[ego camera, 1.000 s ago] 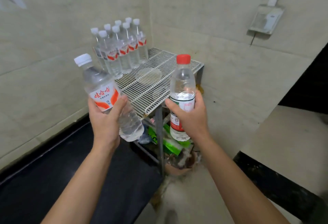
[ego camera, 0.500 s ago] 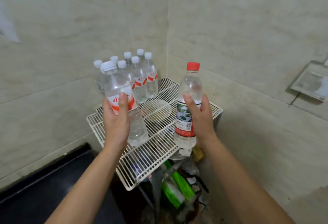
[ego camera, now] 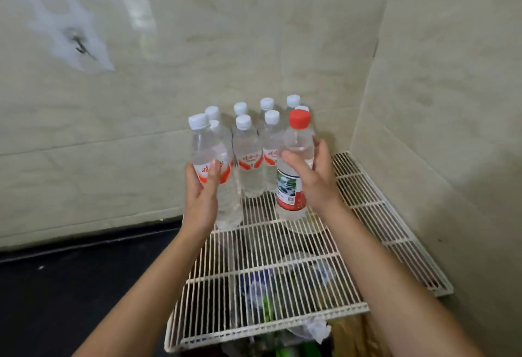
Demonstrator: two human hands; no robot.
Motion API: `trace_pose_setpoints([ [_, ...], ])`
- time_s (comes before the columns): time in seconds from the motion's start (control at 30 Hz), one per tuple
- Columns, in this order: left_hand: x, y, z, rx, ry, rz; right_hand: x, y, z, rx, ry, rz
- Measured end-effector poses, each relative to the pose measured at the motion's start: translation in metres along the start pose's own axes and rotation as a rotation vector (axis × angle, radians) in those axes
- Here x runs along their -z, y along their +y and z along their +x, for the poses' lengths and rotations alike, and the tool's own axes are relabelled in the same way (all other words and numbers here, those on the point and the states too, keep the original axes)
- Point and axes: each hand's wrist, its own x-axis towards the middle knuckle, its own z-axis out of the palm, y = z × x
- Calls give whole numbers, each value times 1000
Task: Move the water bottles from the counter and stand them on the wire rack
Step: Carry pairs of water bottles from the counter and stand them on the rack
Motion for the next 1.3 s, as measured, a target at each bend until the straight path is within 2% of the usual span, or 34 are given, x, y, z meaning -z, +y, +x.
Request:
trace_pose_setpoints([
  [0.17,6,-23,11,-38,28,207,-12,20,21,31,-78,-210],
  [0.4,23,-49,12,-43,-155,339,-31,31,27,-31,-118,-406],
  [0.5,32,-42,18,-61,-244,334,-32,20,34,47,-147,-525],
  [0.63,43,-29,29,-133,-319,371,-35,3,37,134,-150,-490],
  [0.8,47,-1,39,-340,-247,459,-33,-24,38,241,-315,-673],
  [0.93,51,21,50,-549,-201,668,-26,-35,47,234,-485,-834],
  [1.07,55,29,52,-425,-219,668,-24,-50,54,194,-603,-872],
  [1.2,48,42,54,-354,-223,659,-29,-57,61,172,-545,-887],
  [1.3,42,47,60,-313,-220,613,-36,-60,64,223,-499,-971],
])
